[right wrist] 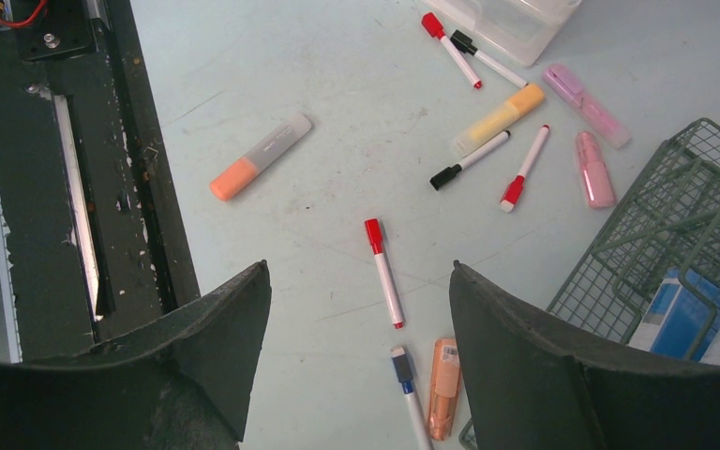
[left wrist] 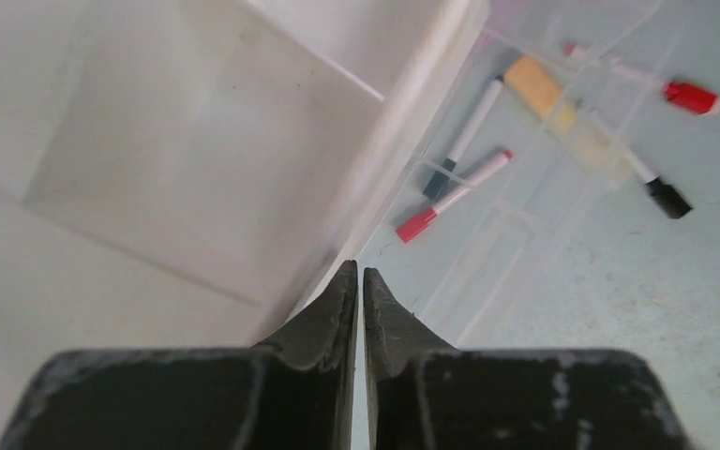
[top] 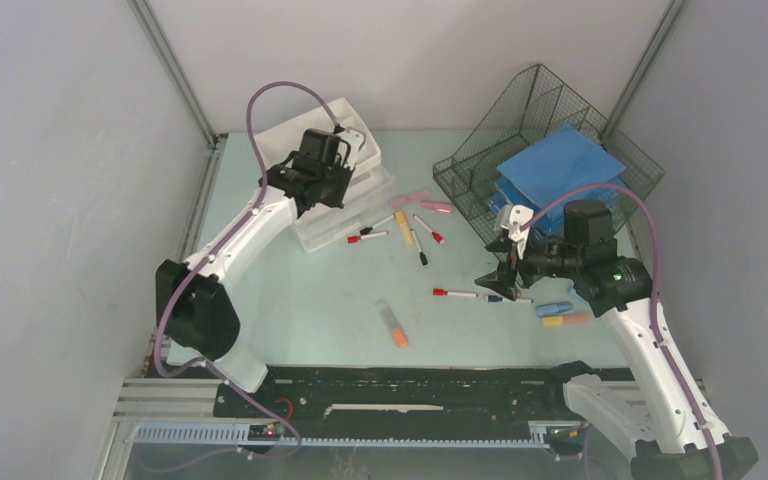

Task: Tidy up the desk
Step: Open the drawer in the storage box.

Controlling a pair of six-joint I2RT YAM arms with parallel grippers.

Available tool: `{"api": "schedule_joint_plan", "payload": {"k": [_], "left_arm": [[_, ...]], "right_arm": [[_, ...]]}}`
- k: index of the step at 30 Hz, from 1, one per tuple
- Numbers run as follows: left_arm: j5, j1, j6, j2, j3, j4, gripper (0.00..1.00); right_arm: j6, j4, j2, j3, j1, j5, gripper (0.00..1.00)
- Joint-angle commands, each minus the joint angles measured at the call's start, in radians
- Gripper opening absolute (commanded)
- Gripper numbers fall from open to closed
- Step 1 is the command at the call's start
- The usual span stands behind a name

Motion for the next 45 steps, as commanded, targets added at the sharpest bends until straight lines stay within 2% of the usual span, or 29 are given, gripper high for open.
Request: {"api": "schedule_joint_plan", "payload": {"k": [1,3,8,11,17,20,21,23,30,34,38,43,44,45], "left_arm": [[-0.064,0.003,0.051,0.046,0.033,-0.016,0.14],[-0.075,0.004,0.055,0.06,0.04,-0.026,0.19],[-0.107,0.004,0.056,0.068,0.041,-0.031,0.47],[-0.122,0.004,0.057,0.066,0.042,-0.032,0.53],[-0.082,0.014,0.051,0.067,0.055,-0.039,0.52],[-0.048,0.019,0.03,0.058,0.066,-0.039,0.31],[-0.037,0.018,0.025,0.051,0.067,-0.039,0.29],[-0.026,0.019,0.012,0.031,0.073,-0.028,0.29],[0.019,0.019,-0.046,-0.093,0.047,0.046,0.38],[0.055,0.019,-0.093,-0.219,-0.065,0.15,0.48],[0.069,0.017,-0.176,-0.413,-0.253,0.293,0.59],[0.077,0.017,-0.289,-0.661,-0.535,0.494,0.89],[0.079,0.019,-0.313,-0.704,-0.588,0.525,0.98],[0.08,0.018,-0.339,-0.748,-0.641,0.553,0.99]], "right_arm": [[-0.011,-0.001,-0.001,0.002,0.005,0.003,0.78],[-0.012,0.0,0.001,0.002,0.005,0.004,0.78],[-0.013,-0.001,0.001,0.002,0.006,0.004,0.78],[-0.013,0.0,0.002,0.002,0.007,0.004,0.78],[-0.013,0.0,0.001,0.002,0.006,0.004,0.78],[-0.013,0.0,0.001,0.002,0.006,0.003,0.78],[-0.013,0.001,0.001,0.002,0.006,0.003,0.78],[-0.013,0.0,0.002,0.002,0.006,0.003,0.78],[-0.014,-0.002,0.007,0.002,0.011,0.006,0.78],[-0.014,-0.002,0.007,0.002,0.011,0.006,0.78],[-0.014,-0.002,0.007,0.002,0.009,0.007,0.78],[-0.018,-0.004,0.009,0.001,0.008,0.004,0.78],[-0.021,-0.006,0.009,0.002,0.007,0.002,0.78],[-0.022,-0.008,0.008,0.002,0.006,0.002,0.78]]}}
